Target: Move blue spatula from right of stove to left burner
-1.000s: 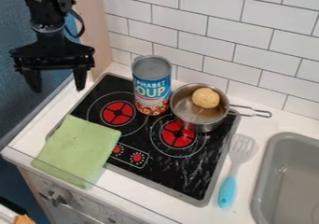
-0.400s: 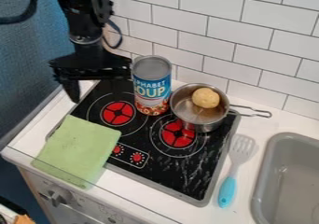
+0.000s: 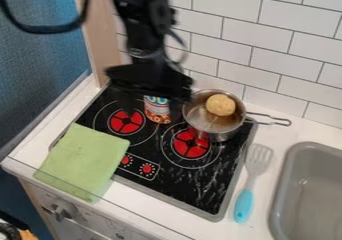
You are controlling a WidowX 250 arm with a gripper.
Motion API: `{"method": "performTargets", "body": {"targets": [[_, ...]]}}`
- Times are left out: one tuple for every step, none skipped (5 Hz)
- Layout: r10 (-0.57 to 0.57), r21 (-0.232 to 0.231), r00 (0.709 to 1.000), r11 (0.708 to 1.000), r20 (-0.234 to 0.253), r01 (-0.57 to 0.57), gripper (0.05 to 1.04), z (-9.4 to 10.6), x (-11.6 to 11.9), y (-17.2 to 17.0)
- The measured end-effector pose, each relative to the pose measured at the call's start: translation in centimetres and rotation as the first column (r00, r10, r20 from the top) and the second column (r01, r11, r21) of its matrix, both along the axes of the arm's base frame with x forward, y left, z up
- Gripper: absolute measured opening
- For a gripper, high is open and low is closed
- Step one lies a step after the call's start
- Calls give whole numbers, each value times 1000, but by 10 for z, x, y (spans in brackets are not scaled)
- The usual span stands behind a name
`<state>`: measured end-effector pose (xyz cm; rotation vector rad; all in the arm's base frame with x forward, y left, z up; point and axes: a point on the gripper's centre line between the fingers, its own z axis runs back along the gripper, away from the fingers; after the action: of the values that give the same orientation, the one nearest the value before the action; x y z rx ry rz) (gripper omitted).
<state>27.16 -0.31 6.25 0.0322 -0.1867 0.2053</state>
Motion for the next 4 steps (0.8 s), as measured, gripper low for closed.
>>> {"method": "performTargets", "body": {"targets": [[-115,-5,993,993,-33,115,999,-8,-3,-36],[-218,-54,976,975,-19,216,999,-23,-8,-68],[-318,-79,947,946,-36,315,999,-47,-20,-100],[-348,-70,935,937,-65,343,999,-67,-25,-110]]}}
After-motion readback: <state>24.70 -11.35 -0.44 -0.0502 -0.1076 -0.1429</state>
